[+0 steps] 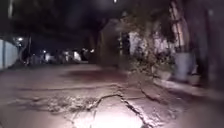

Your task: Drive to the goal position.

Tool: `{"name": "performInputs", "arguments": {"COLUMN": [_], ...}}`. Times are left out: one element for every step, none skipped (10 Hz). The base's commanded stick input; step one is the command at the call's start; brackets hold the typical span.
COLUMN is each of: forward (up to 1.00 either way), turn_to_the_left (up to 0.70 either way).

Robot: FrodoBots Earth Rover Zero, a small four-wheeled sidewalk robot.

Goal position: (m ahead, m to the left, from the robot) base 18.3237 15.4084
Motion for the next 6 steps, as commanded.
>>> {"name": "performInputs", "arguments": {"forward": [0.7, 0.7, 0.7, 0.7, 0.7, 0.7], "turn_to_the_left": [0.0, 0.0, 0.0, 0.0, 0.0, 0.0]}}
